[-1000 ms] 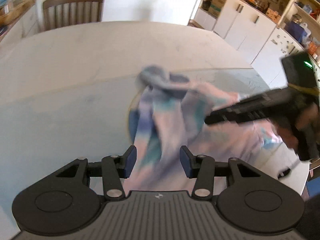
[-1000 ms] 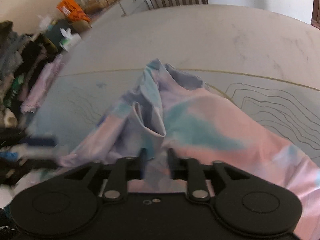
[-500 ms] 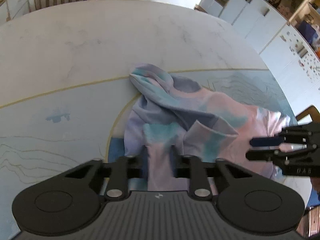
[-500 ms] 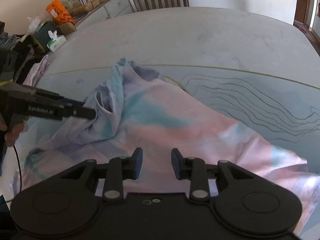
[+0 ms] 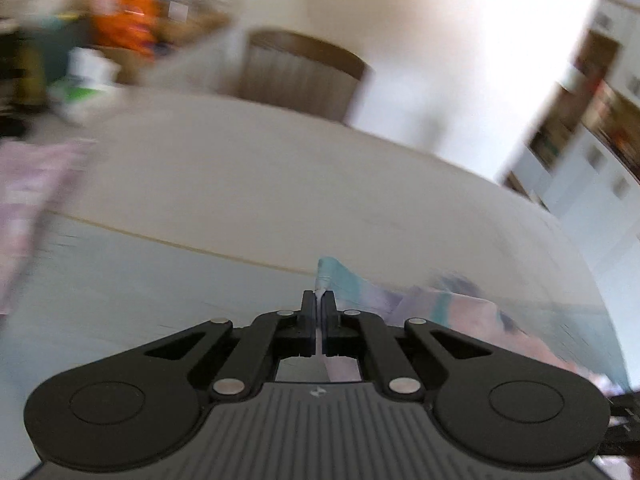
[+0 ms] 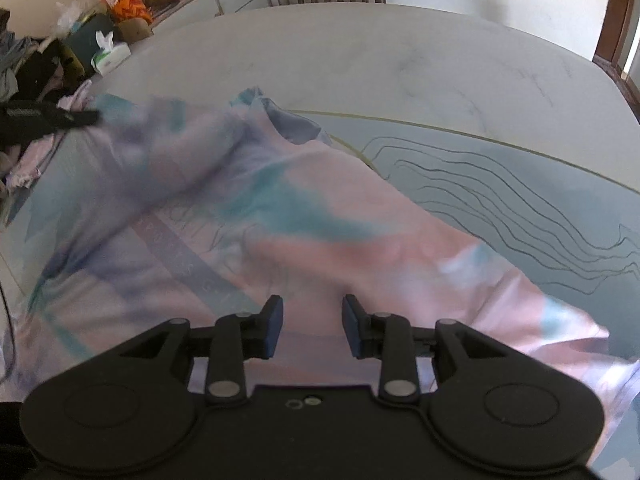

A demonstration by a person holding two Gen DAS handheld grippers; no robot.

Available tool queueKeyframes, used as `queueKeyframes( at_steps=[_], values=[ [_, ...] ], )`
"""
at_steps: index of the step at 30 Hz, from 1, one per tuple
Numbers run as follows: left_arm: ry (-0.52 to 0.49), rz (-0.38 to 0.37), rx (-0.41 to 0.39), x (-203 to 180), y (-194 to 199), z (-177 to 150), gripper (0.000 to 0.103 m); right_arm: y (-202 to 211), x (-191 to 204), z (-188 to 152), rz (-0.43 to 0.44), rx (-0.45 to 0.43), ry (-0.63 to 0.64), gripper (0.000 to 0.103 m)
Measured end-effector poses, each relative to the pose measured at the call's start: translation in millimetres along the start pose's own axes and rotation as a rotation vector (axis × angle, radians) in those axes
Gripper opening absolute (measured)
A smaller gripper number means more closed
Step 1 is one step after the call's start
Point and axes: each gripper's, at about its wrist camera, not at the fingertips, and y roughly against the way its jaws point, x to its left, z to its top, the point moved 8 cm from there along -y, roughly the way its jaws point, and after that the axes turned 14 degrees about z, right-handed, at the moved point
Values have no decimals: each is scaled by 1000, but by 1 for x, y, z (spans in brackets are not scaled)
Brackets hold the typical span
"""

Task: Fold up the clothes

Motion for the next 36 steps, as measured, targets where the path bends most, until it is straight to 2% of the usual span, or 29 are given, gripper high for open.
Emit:
queueKeyframes(
  at_steps=[2,6,12,16,17,18,19,20,21,24,27,28,30,32,36],
  values=[
    [18,77,-17,33,-2,0,1,-2,3,1,-9,14,12,103],
    [53,171,-8,78,-11,-9,1,-8,9,6,-9,39,38,103],
    [60,230,16,109,-25,-23,1,-14,21,29,-12,68,121,103],
    [28,213,59,111,-29,-30,3,-24,31,76,7,29,186,103],
    [17,216,63,110,-27,-31,9,-29,34,91,18,13,190,103],
    [7,220,68,109,-25,-32,24,-34,37,105,27,-2,189,103],
    [1,214,69,108,-21,-34,33,-41,41,118,40,-13,189,103],
    [4,190,65,105,-13,-35,52,-47,46,131,53,-24,189,103],
    [10,159,57,103,-5,-37,57,-53,50,145,66,-34,188,103],
    [13,80,51,96,11,-37,57,-80,62,173,69,-23,212,103],
    [-9,61,24,90,11,-21,56,-105,73,189,76,10,214,103],
    [-7,57,19,89,5,-12,54,-109,75,192,82,17,197,103],
    [-12,60,27,85,-12,2,39,-117,78,198,95,29,159,103],
    [-19,69,43,83,-32,13,33,-123,79,203,102,35,110,103],
    [12,86,97,85,-70,18,32,-139,75,208,83,63,9,103]
  ],
)
